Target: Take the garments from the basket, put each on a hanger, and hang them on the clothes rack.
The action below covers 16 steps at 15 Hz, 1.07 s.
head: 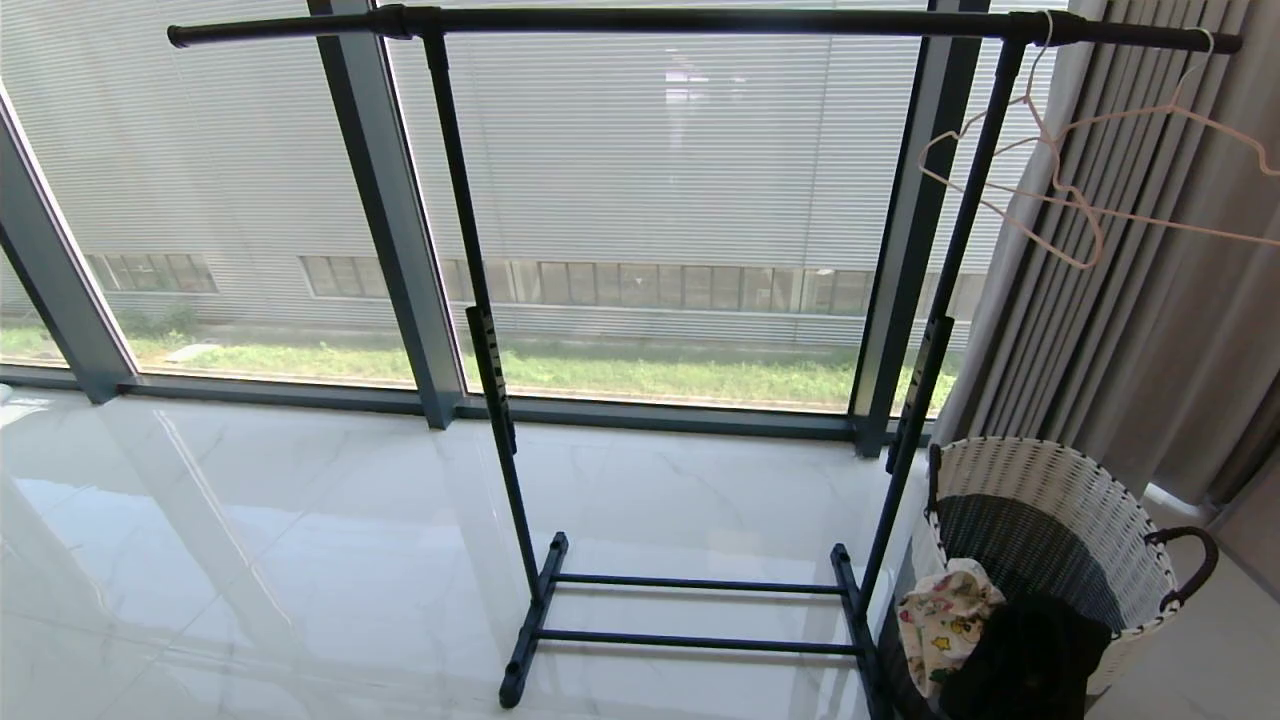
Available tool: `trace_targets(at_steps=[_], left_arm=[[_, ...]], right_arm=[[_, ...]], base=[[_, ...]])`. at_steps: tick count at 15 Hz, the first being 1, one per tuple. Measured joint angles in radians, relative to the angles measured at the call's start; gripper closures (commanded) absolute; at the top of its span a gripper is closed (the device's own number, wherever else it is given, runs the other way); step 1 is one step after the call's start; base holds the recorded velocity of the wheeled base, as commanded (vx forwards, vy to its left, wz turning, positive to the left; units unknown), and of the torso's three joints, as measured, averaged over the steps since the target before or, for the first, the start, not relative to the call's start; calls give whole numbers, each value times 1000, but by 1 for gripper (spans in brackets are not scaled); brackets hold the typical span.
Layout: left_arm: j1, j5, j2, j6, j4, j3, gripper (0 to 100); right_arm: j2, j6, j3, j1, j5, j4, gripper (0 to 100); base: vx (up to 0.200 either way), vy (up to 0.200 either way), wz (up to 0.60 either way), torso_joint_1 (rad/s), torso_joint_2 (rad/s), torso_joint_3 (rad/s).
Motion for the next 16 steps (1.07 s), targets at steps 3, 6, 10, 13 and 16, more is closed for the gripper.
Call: trace_targets(at_steps=[3, 6, 10, 13, 16], left_arm=[[0, 0, 0, 1, -1, 0, 0], [0, 0, 0, 3, -1, 0, 0], [0, 0, 0, 1, -1, 1, 0], [0, 0, 0, 3, 0, 1, 0], [0, 0, 0, 4, -1, 1, 0]], right_arm=[[0, 0, 0, 0, 0, 0, 0], [0, -53, 0, 0, 1, 1, 0], [0, -74, 0, 1, 13, 0, 0], [1, -53, 0, 3, 14, -1, 0], [4, -33, 0, 3, 14, -7, 0]], base=[[67, 0, 0, 2, 2, 2], [0, 0, 0, 0, 0, 0], [0, 0, 0, 0, 0, 0], [0, 0, 0, 0, 0, 0], [0, 0, 0, 0, 0, 0]])
